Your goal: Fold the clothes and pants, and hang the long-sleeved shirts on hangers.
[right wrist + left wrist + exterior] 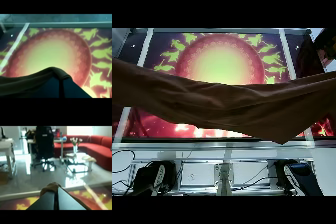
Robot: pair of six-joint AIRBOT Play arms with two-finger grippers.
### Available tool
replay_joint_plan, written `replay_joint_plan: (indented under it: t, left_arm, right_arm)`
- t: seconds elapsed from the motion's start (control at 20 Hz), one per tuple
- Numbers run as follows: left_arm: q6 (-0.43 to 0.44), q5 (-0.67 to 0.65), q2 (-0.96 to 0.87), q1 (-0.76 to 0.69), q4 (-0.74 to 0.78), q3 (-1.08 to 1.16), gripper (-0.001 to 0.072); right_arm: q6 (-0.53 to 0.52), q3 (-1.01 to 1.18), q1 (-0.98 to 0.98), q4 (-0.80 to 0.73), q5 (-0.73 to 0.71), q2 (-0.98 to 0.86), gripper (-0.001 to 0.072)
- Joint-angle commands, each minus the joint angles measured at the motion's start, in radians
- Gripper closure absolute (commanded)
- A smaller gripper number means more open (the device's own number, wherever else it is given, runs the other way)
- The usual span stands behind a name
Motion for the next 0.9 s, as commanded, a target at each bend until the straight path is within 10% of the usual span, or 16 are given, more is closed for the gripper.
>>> replay_joint_plan:
  t: [0.0, 0.45, 0.85]
  left_arm:
    - [-0.086, 0.087, 0.068, 0.001, -0.067, 0.0, 0.0675]
    - [-0.153, -0.046, 0.014, 0.071, -0.096, -0.024, 0.0676]
    - [-0.093, -0.119, -0.511, 0.035, -0.154, -0.156, 0.0674]
  right_arm:
    - [-0.028, 0.069, 0.0, -0.002, -0.103, 0.0, 0.0702]
    - [-0.027, 0.071, 0.0, 0.037, -0.108, -0.135, 0.0701]
    - [-0.049, 0.071, 0.001, 0.014, -0.033, -0.655, 0.0701]
